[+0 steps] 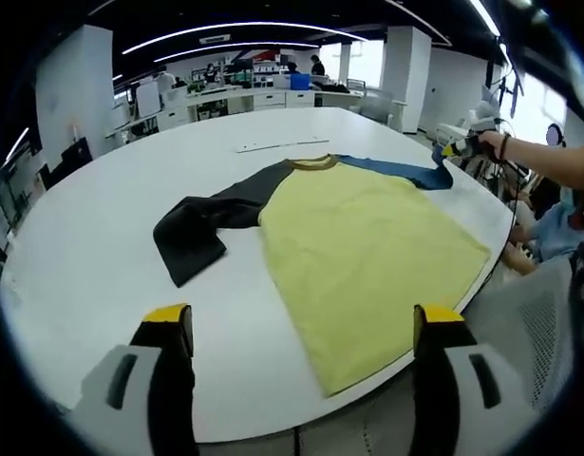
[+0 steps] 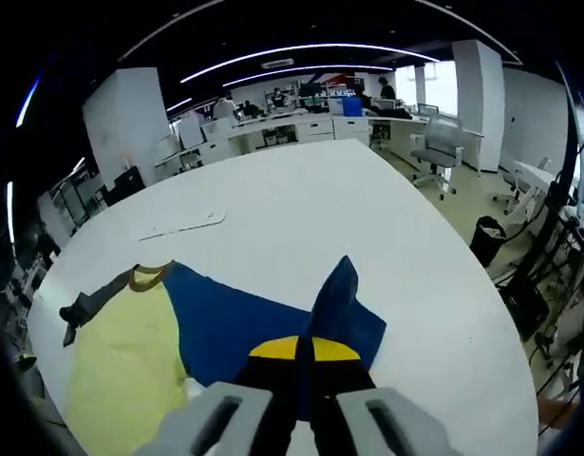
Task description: Fold the garment on the visible template until the final outline fits inside the template.
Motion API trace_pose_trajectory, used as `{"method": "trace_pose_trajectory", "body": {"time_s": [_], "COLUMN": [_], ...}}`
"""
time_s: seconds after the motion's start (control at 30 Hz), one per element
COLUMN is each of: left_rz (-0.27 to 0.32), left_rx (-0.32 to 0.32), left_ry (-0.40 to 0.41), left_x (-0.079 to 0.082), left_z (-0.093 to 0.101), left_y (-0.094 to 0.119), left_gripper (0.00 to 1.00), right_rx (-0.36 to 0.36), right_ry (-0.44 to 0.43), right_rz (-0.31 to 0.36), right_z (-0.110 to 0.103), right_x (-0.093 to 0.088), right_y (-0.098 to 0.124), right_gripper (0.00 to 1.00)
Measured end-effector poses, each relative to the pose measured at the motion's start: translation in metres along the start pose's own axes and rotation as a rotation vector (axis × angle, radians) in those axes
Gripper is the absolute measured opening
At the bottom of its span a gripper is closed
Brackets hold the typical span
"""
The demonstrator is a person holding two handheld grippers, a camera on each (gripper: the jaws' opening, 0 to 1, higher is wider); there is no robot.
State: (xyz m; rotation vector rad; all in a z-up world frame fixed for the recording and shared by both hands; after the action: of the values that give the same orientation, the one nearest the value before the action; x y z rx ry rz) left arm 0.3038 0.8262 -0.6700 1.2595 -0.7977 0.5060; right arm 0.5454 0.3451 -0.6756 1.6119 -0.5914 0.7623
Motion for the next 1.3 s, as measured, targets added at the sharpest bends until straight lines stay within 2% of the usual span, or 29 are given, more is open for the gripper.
{"method": "trace_pose_trajectory", "body": {"time_s": [0.3,0.43,0.7,0.9,1.3], "left_rz": [-0.001,0.008,0.013,0.023,0.008], "left_rx": [-0.001,-0.012,-0.022,-0.042,-0.038], "left_ry": [0.001,0.006,-0.008,-0.021,-0.028], "left_x": [-0.001,0.001,0.003,0.005,0.002], "left_z": [0.0,0.003,0.006,0.011,0.01], "left_y": [-0.001,-0.001,-0.003,-0.004,-0.006], "left_gripper": [0.94,0.94,0.95,0.96,0.95], "right_rx": [0.068,0.088,0.132,0.158,0.214], "right_ry": [0.049,0.071,0.079,0.122,0.178], "right_rz": [0.006,-0.019,-0.027,-0.057,-0.039], "right_z": [-0.032,-0.043,-0.069,-0.09,-0.128], "right_x": [0.009,0.008,0.01,0.011,0.021], "right_y": [-0.011,-0.017,-0.022,-0.026,-0.031], "right_gripper": [0.0,0.0,0.0,0.0,0.0]}}
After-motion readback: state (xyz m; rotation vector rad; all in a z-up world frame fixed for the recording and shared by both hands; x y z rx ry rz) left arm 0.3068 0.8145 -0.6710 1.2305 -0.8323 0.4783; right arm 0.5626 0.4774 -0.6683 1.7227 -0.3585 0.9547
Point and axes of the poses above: the point that each gripper's makers call its tool centre point, and the gripper's own axes: y roughly backward along the fingers, z roughly to its right, x roughly out of its top, the point moved 3 cm from there along y, roughly backward along the fingers, and after that the axes turned 4 degrees about y, right-handed, at the moved point
